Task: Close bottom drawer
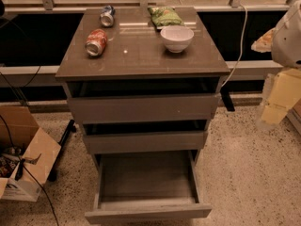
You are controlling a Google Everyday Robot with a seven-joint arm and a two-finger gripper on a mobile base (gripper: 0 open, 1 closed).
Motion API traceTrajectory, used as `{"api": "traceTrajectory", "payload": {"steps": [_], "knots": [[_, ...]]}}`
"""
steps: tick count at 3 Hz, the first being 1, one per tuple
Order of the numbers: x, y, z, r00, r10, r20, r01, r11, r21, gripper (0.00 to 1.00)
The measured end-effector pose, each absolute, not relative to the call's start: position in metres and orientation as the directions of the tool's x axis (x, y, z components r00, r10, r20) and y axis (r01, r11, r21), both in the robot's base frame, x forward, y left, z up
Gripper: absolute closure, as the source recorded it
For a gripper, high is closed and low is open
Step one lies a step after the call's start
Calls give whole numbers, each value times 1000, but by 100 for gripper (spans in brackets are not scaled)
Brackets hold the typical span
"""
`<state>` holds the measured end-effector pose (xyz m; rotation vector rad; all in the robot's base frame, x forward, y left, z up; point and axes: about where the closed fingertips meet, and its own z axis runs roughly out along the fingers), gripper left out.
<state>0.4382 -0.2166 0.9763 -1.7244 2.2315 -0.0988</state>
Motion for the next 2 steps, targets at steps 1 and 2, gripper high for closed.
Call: {"api": "traceTrajectory", "payload": {"steps": [1,2], "knots": [[438,-217,976,-221,-953,-207,-931,269,-246,0],[438,-214,977,-216,-954,-207,-931,265,-252,19]]}}
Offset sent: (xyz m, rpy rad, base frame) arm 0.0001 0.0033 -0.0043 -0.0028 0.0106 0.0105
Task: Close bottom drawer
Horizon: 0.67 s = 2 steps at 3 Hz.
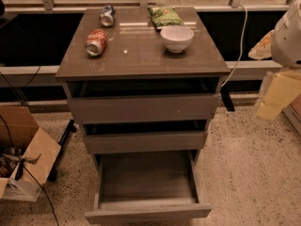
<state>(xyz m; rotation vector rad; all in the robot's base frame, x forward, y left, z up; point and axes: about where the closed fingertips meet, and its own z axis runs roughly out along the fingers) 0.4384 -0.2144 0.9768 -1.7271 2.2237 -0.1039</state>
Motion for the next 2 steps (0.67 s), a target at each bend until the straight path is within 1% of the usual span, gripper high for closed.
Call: {"api": "traceTrajectory", "payload": {"steps": [1,2], "knots": [[442,-215,940,-202,-951,-234,-941,255,-222,50],[446,-217,909,-172,-940,-294,-951,236,-200,73]]}}
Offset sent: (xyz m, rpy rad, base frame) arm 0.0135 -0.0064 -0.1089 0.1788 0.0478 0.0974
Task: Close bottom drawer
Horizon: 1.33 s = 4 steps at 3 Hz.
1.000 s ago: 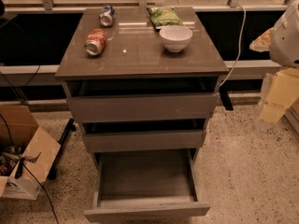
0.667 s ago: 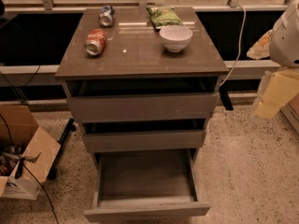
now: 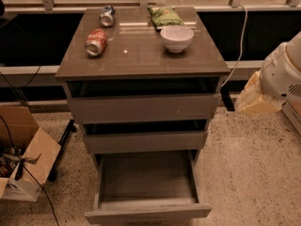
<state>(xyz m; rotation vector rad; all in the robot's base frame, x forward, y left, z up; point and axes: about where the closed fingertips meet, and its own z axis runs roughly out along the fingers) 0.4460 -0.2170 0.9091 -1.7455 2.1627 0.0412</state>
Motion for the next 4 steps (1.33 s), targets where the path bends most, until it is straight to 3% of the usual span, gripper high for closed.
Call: {"api": "traceTrajectory", "payload": {"steps": [1,3,4], "knots": [[446,-216,911,-169,-941,-292,-951,234,-204,96],[438,-203,876,-158,-938,-308,-969,207,-136,100],[434,-198,811,-158,-929,-334,-981,186,-54,100]]}}
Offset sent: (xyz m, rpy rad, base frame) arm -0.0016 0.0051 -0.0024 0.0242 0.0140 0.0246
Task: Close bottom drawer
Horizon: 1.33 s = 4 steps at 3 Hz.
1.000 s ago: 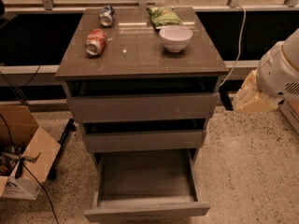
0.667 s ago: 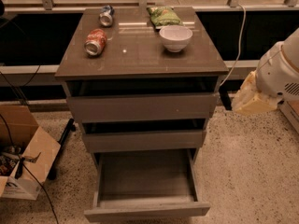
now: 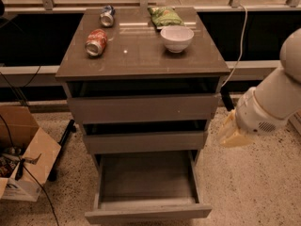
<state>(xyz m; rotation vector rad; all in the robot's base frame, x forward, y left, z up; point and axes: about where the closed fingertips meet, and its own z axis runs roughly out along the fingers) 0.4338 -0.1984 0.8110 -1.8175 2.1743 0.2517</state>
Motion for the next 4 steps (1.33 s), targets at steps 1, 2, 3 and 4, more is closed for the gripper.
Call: {"api": "traceTrajectory", "payload": {"steps": [1,2,3,4], "knots": [[436,-202,730,-174,-921,-348,-984,174,33,100],[436,-202,729,-175,-921,-348,-984,173,35,100],[428,-201,710,-201,-919,-339,-979,202,33,100],[419,-206,668,-231,-901,-366,-971,235,34,100]]}}
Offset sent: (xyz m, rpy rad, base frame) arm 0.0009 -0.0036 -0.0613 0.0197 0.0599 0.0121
